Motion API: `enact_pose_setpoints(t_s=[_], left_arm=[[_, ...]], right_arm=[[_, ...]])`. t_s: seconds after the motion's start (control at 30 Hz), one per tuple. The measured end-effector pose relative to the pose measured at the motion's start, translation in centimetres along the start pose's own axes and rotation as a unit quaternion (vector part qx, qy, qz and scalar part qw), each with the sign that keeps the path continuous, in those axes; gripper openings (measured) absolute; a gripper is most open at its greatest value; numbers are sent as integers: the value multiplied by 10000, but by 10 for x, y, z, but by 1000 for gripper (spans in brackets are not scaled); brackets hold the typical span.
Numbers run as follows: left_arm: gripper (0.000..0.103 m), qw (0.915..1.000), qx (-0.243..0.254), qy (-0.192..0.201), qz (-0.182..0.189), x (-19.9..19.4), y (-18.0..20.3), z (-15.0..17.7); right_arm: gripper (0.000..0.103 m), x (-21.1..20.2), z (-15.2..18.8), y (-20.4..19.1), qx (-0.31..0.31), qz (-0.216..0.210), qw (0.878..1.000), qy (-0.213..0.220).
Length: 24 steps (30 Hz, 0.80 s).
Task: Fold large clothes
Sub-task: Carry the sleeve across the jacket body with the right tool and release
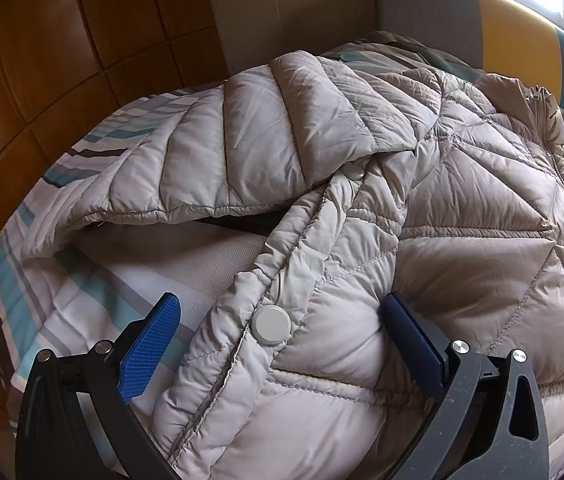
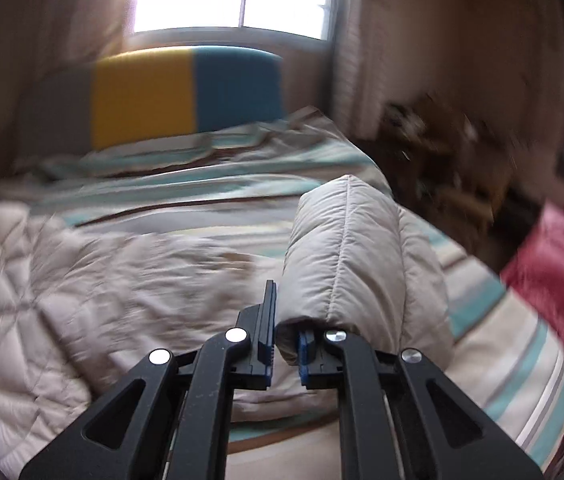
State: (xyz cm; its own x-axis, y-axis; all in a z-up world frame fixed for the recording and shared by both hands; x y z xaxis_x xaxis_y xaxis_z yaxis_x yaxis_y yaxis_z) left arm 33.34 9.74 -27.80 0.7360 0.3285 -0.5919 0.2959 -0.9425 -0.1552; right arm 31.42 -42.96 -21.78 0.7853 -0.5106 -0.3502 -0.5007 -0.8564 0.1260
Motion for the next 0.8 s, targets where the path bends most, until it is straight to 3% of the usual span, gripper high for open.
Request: enact_pose_setpoints(t_s=[0.17, 0.4, 0.63, 0.8], left_arm=[[100, 10000, 10, 4, -6, 0, 0, 0], [100, 10000, 6, 10, -6, 0, 0, 0], [100, 10000, 17, 18, -15, -1, 0, 0], [100, 10000, 30, 26, -26, -1, 0, 1]], right_arm=[[8, -19, -7, -77, -1420, -560, 9874, 425], [8, -45, 0, -169, -2842, -1164, 9476, 880], [8, -75, 24, -240, -3513, -1710, 9134, 1143], [8, -87, 36, -282, -3629, -2067, 9007, 1199]])
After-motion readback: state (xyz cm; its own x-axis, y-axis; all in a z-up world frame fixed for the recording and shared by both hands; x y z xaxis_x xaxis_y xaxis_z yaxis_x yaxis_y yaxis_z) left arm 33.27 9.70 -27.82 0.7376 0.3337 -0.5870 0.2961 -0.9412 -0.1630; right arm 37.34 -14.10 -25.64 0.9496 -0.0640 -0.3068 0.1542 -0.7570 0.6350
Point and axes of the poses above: each gripper's, at about its wrist camera, not at the fingertips, and x roughly the way its jaws point, y to its right, z to its underside, the point moved 5 cm from there along x, roughly the way its jaws point, and after that the axes turned 13 degrees about y, right-handed, at the moved point
